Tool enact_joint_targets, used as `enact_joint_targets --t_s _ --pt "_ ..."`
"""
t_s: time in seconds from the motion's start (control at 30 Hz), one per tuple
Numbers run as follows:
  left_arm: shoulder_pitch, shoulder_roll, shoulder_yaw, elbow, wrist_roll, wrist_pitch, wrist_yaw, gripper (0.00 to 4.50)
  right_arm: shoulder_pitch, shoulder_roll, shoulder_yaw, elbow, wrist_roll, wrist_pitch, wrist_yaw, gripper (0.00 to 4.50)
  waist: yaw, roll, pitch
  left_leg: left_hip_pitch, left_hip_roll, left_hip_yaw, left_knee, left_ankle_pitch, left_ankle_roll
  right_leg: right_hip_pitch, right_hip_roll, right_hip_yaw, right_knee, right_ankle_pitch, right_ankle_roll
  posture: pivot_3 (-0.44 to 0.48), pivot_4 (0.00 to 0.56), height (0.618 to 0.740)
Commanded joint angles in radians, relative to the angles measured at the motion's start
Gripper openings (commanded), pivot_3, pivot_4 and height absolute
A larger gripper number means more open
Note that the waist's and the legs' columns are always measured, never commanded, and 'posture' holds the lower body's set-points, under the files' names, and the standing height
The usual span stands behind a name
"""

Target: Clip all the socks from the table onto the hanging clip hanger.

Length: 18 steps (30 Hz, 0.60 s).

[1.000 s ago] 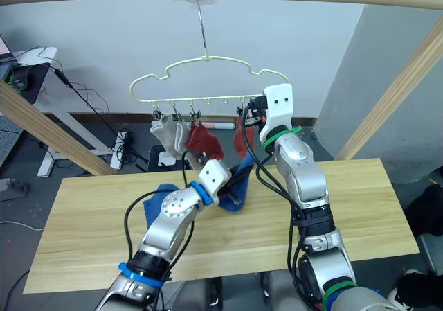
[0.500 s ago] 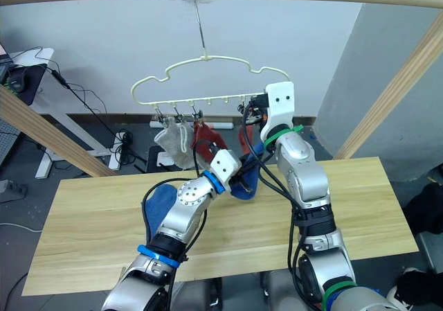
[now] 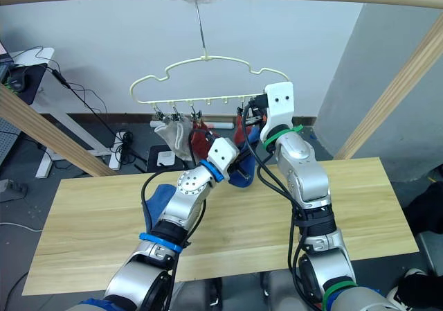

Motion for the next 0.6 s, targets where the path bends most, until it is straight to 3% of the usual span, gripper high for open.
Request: enact_joint_targets --t_s 0.03,0.6 --pt "-0.022 -0.011 0.002 -0.009 0.005 -0.01 0.008 0.01 0.001 0.001 -0.001 -0.042 0.013 0.01 0.002 0.0 0.0 0.0 0.0 0.0 0.0 0.0 0.0 0.0 0.0 0.0 0.0 0.0 0.0 0.0 0.0 -0.23 0.264 0.74" --pt "-0.041 -0.006 -0.002 -0.022 0.027 0.091 0.016 0.01 0.002 0.006 -0.003 -0.047 0.017 0.027 0.001 0.0 0.0 0.0 0.0 0.0 0.0 0.0 0.0 0.0 0.0 0.0 0.0 0.0 0.0 0.0 0.0 -0.232 0.264 0.74"
